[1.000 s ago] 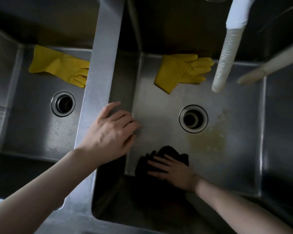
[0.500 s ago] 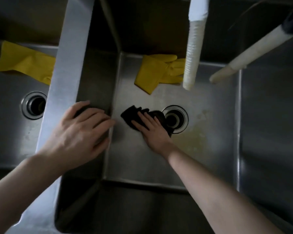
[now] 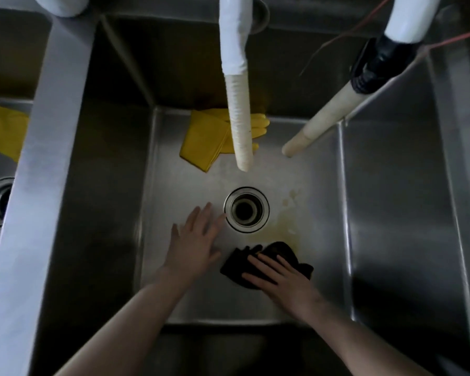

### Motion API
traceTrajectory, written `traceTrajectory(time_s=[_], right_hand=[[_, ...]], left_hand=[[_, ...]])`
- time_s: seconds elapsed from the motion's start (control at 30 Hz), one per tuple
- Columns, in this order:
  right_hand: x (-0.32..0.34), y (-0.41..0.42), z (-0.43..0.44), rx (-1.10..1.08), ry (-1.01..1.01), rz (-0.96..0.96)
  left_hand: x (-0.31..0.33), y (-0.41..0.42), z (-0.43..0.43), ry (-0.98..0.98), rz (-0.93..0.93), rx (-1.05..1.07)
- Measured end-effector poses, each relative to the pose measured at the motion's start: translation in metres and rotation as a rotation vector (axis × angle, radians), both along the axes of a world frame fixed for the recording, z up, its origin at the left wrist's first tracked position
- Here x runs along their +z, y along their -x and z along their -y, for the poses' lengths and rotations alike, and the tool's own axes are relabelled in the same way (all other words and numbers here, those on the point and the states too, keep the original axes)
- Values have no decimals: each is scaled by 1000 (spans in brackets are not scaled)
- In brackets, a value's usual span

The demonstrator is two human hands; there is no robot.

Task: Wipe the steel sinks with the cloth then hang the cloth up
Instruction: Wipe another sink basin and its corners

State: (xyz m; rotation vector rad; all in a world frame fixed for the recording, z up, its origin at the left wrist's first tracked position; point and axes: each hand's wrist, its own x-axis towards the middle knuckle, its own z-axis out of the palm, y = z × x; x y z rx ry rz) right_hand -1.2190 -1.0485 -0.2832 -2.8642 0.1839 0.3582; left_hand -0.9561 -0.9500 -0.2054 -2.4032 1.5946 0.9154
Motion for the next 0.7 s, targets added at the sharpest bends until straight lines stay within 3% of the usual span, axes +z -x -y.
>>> traceTrajectory(time_s=[0.07, 0.2, 0.3, 0.4, 0.57, 0.63, 0.7], right_hand=[[-1, -4, 5, -139, -15, 13], [0, -28, 32, -654, -63, 47], [3, -46, 56, -847, -43, 32], [1, -41, 46, -828, -11, 11], [5, 17, -16, -281, -21, -3], [6, 24, -10, -312, -48, -11], [4, 19, 6, -587, -82, -31]], left_hand=[[-23, 11, 5, -76, 27, -2], [-49, 25, -2, -70, 90, 48], [-52, 26, -3, -90, 94, 28], [-50, 25, 1, -117, 99, 27], [-50, 25, 0, -117, 86, 31], [-49, 25, 2, -115, 88, 37], [-49, 25, 3, -113, 97, 40]])
